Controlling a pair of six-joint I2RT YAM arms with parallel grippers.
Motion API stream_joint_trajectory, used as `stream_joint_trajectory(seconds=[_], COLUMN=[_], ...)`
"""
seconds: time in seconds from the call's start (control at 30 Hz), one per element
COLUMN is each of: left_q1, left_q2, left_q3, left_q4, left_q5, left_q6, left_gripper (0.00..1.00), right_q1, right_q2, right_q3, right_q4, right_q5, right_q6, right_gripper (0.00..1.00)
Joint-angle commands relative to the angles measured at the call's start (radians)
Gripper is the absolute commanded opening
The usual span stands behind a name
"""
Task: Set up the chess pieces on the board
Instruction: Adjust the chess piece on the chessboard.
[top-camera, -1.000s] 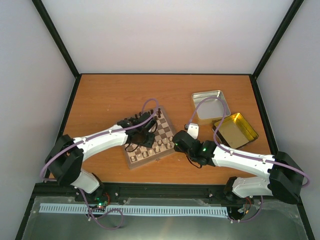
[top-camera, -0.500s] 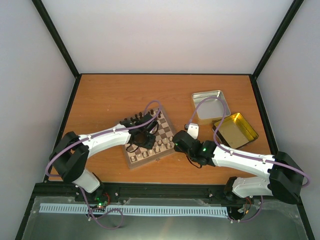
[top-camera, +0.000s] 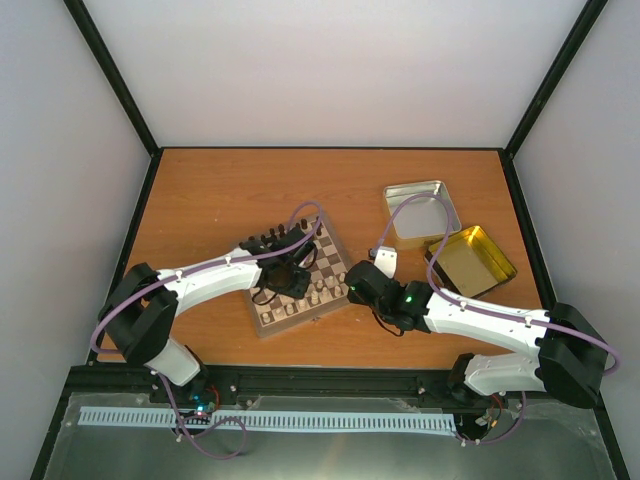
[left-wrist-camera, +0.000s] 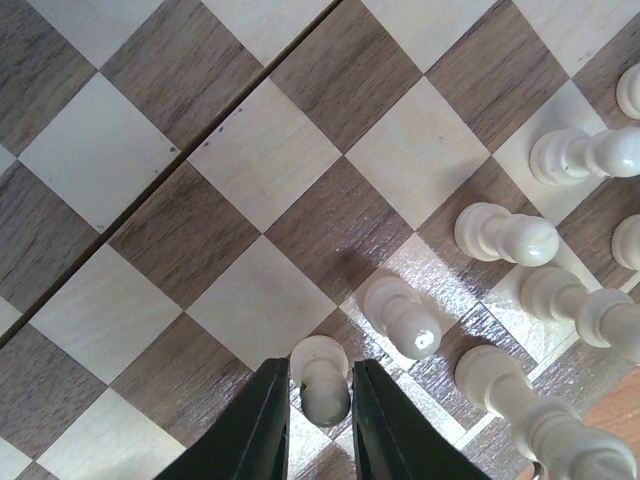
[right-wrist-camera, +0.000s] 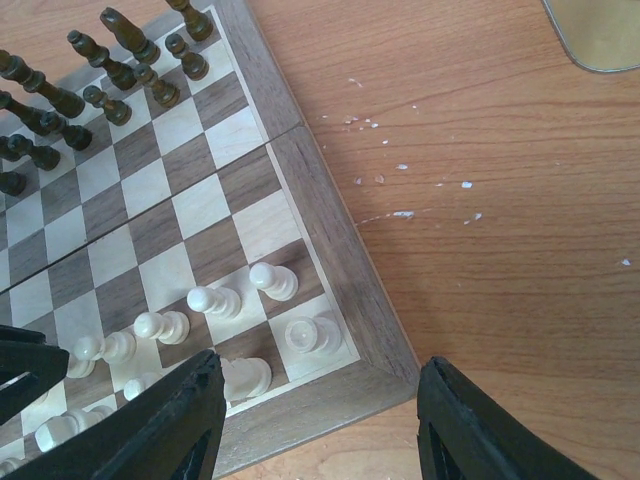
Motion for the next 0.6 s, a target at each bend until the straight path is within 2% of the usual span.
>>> stream_joint_trajectory(seconds=[0.0,0.17,0.3,0.43,0.57], left_q1=[0.004,0.01,0.039,0.091,0.141], left_q2=[-0.025,-0.051,-0.075,-0.112,-0.143], left_q3=[0.014,0.039,0.034,-0.002,-0.046], left_q4=[-0.022,-0.024,-0.027,-0.043,-0.082], left_q5=[0.009,0.009,-0.019,-0.041,-0.076], left_q6=[0.031,0.027,0.005,-0.007,-0.018], left_gripper=[0.21,0.32,0.34,0.29,0.16], right_q1=[-0.007,-0.007,-0.008,-0.007,-0.007], right_q2=[0.005,0.004,0.0,-0.004,-0.001], right_q3=[-0.007,-0.004,-0.006,-0.007,-0.008], right_q4=[0.017,0.019,0.018,0.016,0.019], right_q5=[0.021,0.018,0.018,0.017,0.016], right_q6=[0.003,0.002,0.001,0.003,0.003], right_gripper=[0.53,0.53,0.53,0.53,0.53])
